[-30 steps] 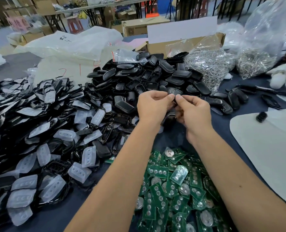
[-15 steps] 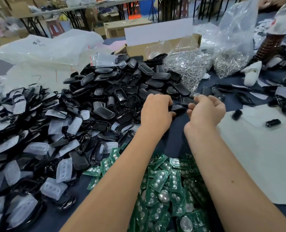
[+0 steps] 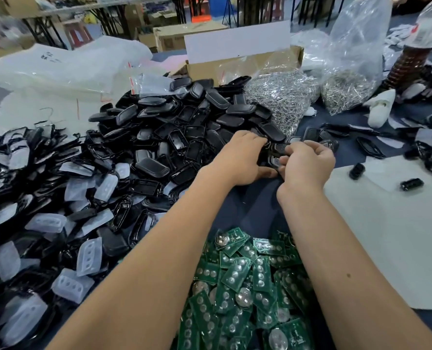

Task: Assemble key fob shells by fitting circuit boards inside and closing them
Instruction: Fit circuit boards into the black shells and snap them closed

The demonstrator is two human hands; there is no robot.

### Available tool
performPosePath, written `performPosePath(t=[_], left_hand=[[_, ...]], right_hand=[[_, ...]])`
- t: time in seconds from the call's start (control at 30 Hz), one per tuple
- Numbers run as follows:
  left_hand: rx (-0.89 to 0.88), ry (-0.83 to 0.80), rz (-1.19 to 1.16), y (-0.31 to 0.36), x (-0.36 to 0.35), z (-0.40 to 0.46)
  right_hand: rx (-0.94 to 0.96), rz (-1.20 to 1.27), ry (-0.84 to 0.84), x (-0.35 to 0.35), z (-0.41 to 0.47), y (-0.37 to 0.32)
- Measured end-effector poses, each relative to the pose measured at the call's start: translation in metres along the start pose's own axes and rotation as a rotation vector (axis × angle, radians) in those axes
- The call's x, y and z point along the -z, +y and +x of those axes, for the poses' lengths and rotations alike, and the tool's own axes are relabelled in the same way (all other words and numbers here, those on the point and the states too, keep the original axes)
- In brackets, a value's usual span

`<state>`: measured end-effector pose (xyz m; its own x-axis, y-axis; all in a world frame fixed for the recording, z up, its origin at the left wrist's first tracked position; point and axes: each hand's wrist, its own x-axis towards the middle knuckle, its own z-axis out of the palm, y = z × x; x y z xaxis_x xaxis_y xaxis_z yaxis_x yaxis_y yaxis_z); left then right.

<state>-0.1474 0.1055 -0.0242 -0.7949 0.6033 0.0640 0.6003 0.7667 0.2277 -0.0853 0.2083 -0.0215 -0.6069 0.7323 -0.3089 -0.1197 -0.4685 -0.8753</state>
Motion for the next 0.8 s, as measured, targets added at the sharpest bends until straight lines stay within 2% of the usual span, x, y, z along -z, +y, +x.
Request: performPosePath(t=[0.1, 0.2, 0.3, 0.4, 0.47, 0.63, 0.8], left_hand=[[-0.013, 0.034, 0.047, -0.007, 0.006, -0.001], [-0.027, 0.110, 0.134, -0.019, 0.014, -0.006], [-0.026, 0.194, 0.151, -0.029, 0.018, -0.013], [0.111, 0.482, -0.172, -0.036, 0.022, -0.023], [0.230, 0.632, -0.369, -0.043, 0.027, -0.033], [0.396, 0.767, -0.884, -0.053, 0.038, -0.068], [0.594, 0.849, -1.095, -0.059, 0.028, -0.108]], right_hand=[[-0.004, -0.107, -0.132, 0.000, -0.003, -0.001], [0.052, -0.317, -0.395, -0.001, -0.008, -0.002], [0.182, -0.631, -0.876, 0.003, -0.015, -0.006], [0.200, -0.985, -1.405, 0.007, -0.026, -0.011], [0.165, -1.165, -1.618, 0.008, -0.032, -0.013], [0.167, -1.323, -1.731, 0.008, -0.037, -0.017], [0.263, -1.401, -1.684, 0.008, -0.040, -0.010]])
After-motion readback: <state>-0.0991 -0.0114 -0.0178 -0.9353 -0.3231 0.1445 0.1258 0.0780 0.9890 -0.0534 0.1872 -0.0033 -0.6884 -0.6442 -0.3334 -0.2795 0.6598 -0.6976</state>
